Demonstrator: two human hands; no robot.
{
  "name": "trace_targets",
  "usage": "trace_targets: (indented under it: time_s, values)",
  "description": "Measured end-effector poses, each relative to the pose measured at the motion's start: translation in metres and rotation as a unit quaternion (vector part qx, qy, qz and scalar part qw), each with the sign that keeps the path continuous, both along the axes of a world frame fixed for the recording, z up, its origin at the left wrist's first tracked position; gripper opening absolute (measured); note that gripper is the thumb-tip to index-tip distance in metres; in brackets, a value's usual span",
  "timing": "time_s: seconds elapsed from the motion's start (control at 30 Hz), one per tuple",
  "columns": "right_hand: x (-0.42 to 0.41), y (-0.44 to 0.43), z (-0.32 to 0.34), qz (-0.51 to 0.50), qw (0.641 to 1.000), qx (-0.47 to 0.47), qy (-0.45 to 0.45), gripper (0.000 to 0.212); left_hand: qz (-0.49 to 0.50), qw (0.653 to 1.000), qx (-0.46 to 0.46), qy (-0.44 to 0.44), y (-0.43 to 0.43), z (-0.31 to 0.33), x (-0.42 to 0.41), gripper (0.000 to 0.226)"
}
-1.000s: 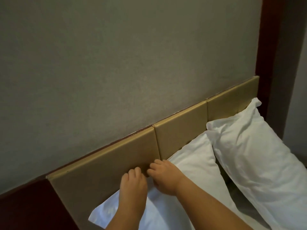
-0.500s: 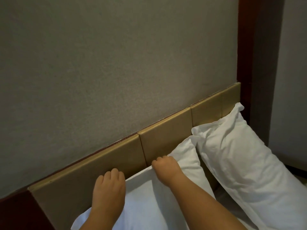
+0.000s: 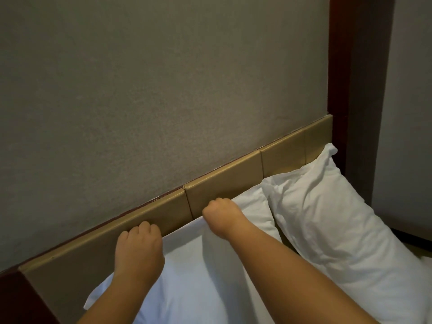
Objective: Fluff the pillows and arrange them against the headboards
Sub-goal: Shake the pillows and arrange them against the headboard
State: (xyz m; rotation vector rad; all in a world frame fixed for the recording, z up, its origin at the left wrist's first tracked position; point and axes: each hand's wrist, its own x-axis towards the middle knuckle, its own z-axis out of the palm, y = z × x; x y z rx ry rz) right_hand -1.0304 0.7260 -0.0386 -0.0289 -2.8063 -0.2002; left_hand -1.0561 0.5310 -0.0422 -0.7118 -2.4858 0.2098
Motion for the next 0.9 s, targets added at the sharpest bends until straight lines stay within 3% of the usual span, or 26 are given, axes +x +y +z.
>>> trace_targets:
  time_s: [0.37,0.53,0.7,0.9]
  values:
    - [-0.01,0.017,-0.008,0.018,0.994,-0.095,-0.059,0.02,0.016,0.999,-0.041,-0.002,0.001,-0.009,0.003,0.024]
    - [-0.013,0.037,-0.012,0.01,0.99,-0.114,-0.087,0.022,0.005,1.0,-0.009,-0.03,0.004,-0.022,0.002,0.02]
    - [-0.017,0.06,-0.015,-0.001,0.988,-0.108,-0.11,0.026,-0.056,0.998,0.007,-0.019,0.022,-0.035,-0.011,0.03]
    - [-0.026,0.084,-0.015,-0.027,0.984,-0.126,-0.124,0.027,-0.109,0.994,-0.015,-0.023,0.072,-0.03,-0.011,0.023]
